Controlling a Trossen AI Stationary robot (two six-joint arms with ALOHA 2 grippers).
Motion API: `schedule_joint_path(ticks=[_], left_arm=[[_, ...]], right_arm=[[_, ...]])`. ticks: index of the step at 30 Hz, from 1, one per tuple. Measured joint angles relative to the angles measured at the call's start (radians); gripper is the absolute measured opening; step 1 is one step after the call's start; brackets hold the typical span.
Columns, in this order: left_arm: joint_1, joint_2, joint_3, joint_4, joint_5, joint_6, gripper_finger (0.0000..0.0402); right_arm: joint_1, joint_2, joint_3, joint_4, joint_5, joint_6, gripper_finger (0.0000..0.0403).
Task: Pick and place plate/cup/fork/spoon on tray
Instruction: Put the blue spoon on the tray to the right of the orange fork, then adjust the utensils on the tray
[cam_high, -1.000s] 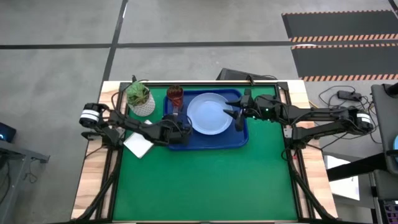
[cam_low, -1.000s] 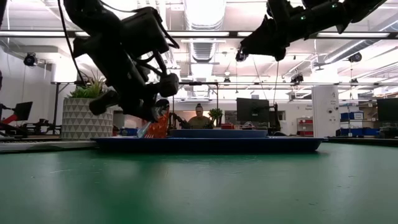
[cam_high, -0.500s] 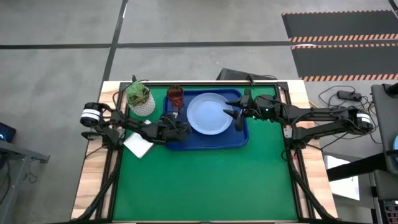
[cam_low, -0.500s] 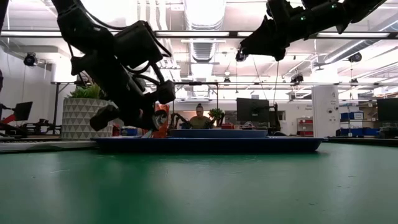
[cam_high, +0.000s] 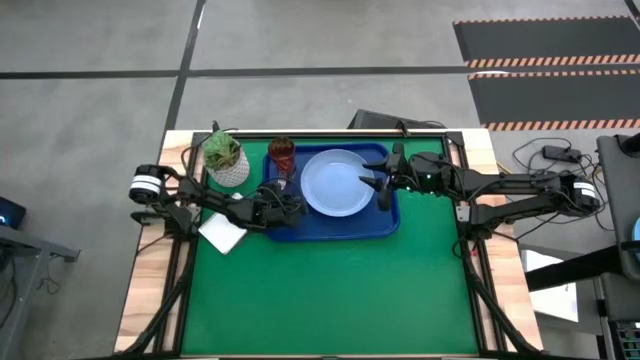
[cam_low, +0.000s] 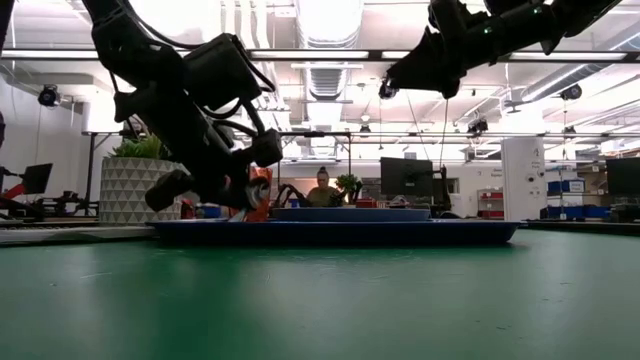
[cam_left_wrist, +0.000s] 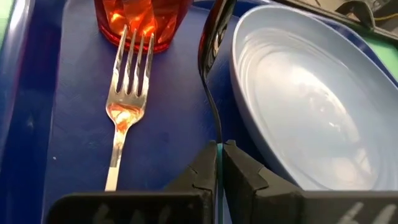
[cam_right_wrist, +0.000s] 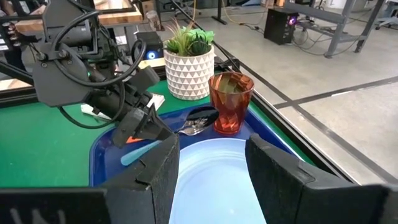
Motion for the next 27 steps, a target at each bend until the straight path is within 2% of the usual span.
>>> schedule_joint_path(ticks=[3,10,14,23,27], left_arm=[[0.0,0.0,0.0,0.0,0.021,0.0,0.002],[0.0,-0.01,0.0,-0.007,0.038,0.003,0.0089],[-0.001,-0.038,0.0,-0.01,0.065,0.075,0.0111],[-0.016,-0.179,0.002,-0.024,0.201,0.236,0.0096],[-0.015,-0.202,0.016,-0.206,0.227,0.236,0.0063]], right_arm=[[0.0,0.0,0.0,-0.005,0.0,-0.003,0.0171],[0.0,0.0,0.0,-0.01,0.0,-0.006,0.0171],[0.0,0.0,0.0,-0.016,0.0,-0.009,0.0171],[0.0,0.0,0.0,-0.017,0.0,-0.026,0.0171],[0.0,0.0,0.0,-0.017,0.0,-0.03,0.0171]])
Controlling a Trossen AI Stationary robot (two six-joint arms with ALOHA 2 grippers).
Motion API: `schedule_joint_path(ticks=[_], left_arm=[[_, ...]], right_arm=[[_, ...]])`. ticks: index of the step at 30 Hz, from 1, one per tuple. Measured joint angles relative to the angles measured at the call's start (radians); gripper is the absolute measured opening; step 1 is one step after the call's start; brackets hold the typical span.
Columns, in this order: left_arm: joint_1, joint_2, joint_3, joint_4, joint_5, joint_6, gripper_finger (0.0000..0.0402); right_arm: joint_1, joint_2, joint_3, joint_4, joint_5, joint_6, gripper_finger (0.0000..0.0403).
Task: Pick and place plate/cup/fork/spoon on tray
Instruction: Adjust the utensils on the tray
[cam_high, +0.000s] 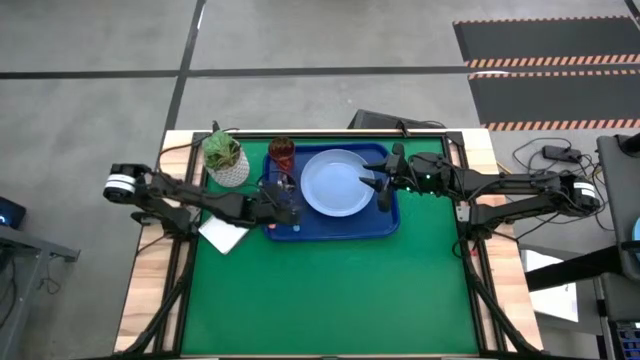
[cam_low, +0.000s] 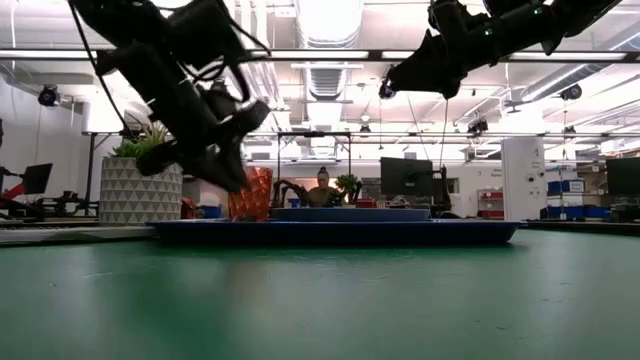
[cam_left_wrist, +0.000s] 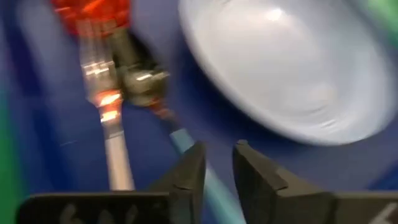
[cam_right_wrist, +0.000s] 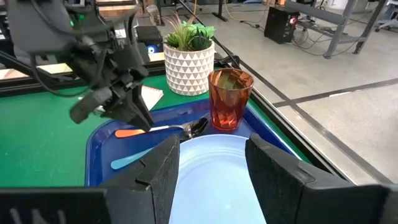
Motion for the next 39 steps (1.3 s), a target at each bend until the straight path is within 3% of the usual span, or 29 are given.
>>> schedule_joint_path(ticks=[3,6,11,21,31,39], left_arm=[[0.019,0.005,0.016,-0.141,0.001,0.001,0.0026],[0.048,0.024,0.012,-0.163,0.033,0.014,0.0005],[0.059,0.085,0.03,-0.164,0.082,0.058,0.0001],[0.072,0.199,0.049,-0.163,-0.033,0.054,0.0],[0.076,0.203,0.044,-0.163,-0.158,-0.044,0.0],[0.076,0.189,0.036,-0.163,-0.111,-0.045,0.0]], right_arm=[[0.0,0.0,0.0,0.001,0.0,-0.001,0.0171],[0.0,0.0,0.0,0.002,0.0,-0.001,0.0171],[0.0,0.0,0.0,0.008,0.0,-0.001,0.0171],[0.0,0.0,0.0,0.004,0.0,-0.002,0.0171],[0.0,0.0,0.0,0.001,0.0,-0.005,0.0171],[0.0,0.0,0.0,0.0,0.0,-0.005,0.0171]])
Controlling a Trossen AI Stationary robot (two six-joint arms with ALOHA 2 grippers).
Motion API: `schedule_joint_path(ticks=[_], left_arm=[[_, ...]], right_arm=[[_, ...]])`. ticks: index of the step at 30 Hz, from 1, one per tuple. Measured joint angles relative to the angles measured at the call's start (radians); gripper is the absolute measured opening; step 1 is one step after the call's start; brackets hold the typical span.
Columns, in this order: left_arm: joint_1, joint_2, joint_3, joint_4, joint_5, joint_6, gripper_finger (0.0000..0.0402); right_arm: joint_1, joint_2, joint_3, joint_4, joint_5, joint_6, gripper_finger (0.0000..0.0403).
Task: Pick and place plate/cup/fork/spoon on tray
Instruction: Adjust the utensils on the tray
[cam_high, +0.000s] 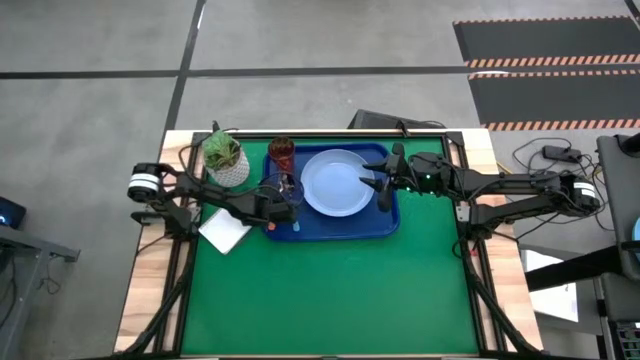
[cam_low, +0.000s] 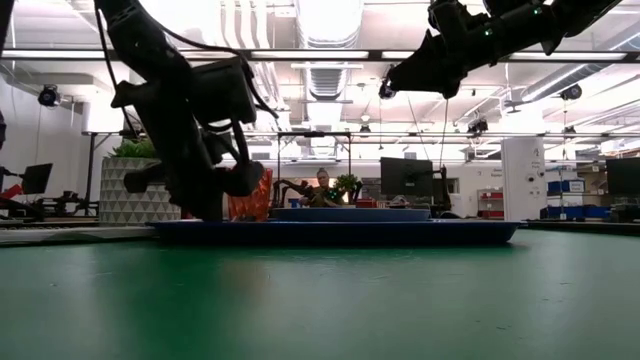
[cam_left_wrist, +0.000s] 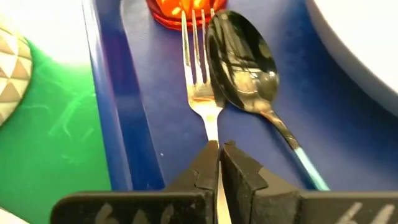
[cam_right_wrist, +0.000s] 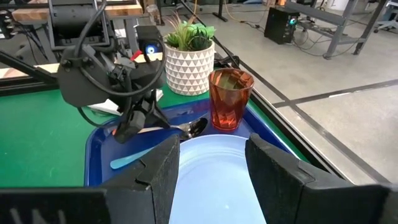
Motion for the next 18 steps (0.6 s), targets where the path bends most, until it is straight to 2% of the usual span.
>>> schedule_joint_path(ticks=[5,15,18], left_arm=[[-0.011,-0.028,0.0,-0.016,0.044,0.017,0.0],[-0.031,-0.136,-0.001,-0.154,0.318,0.021,0.0],[-0.047,-0.136,-0.001,-0.156,0.343,0.018,0.0]], right_arm=[[0.0,0.0,0.0,-0.001,0.0,0.0,0.0171],[0.0,0.0,0.0,-0.007,0.0,-0.009,0.0171],[0.0,0.0,0.0,-0.007,0.0,-0.013,0.0171]])
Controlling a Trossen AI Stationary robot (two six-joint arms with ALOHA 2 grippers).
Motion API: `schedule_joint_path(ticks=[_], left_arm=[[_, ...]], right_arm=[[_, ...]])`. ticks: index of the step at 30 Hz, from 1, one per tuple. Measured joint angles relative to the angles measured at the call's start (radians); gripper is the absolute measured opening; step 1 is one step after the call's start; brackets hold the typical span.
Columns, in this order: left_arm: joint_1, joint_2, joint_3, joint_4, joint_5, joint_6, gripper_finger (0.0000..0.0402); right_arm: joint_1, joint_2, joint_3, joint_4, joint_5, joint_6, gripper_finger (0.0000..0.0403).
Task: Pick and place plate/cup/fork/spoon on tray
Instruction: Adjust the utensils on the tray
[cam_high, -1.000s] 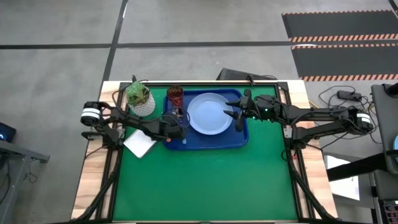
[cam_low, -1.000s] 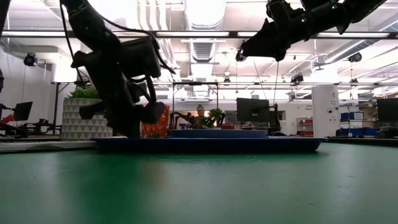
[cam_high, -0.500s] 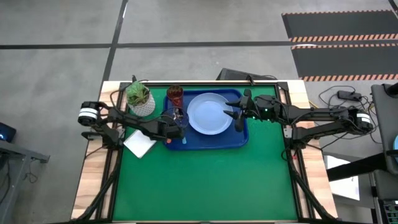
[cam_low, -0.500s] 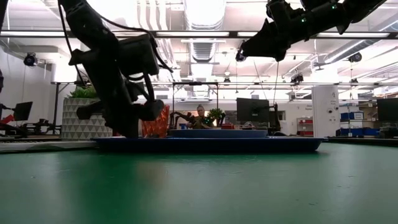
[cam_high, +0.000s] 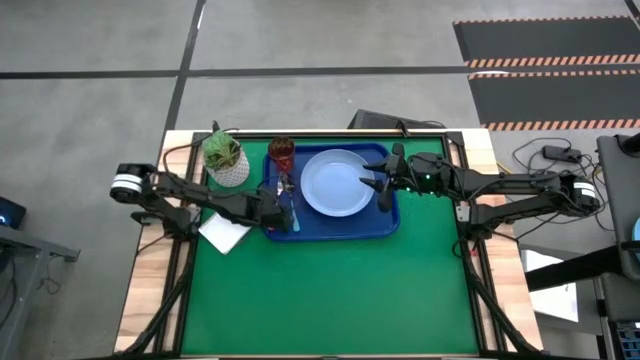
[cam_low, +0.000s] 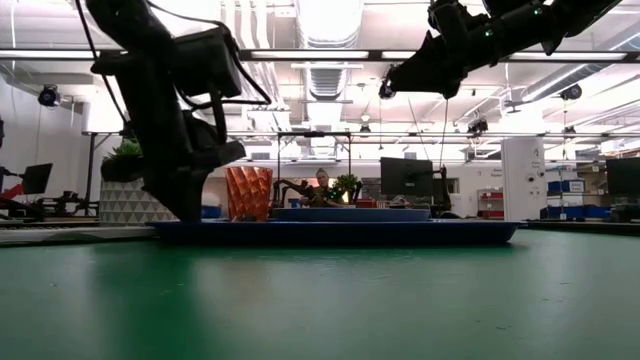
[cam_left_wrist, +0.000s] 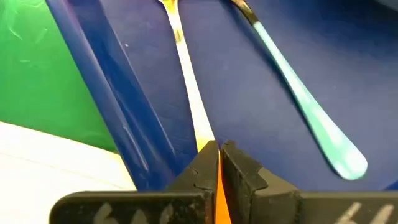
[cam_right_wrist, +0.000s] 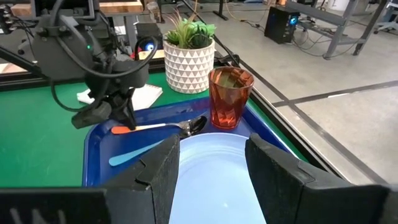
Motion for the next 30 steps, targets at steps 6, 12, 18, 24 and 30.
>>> schedule_joint_path(ticks=[6,12,18,24,30], left_arm=[[-0.016,0.013,0.0,0.003,0.004,-0.065,0.0],[-0.026,0.012,0.016,0.061,-0.012,-0.047,0.0],[-0.053,0.003,0.073,-0.167,0.024,-0.028,0.0],[-0.067,0.023,0.054,-0.137,0.025,-0.059,0.0],[-0.068,0.087,0.062,-0.13,0.028,-0.102,0.0]], right_arm=[[0.0,0.0,0.0,0.0,0.0,0.001,0.0171],[0.0,0.0,0.0,0.0,0.0,0.0,0.0171],[0.0,0.0,0.0,0.0,0.0,-0.001,0.0171],[0.0,0.0,0.0,0.003,0.0,-0.001,0.0171],[0.0,0.0,0.0,0.003,0.0,0.006,0.0171]])
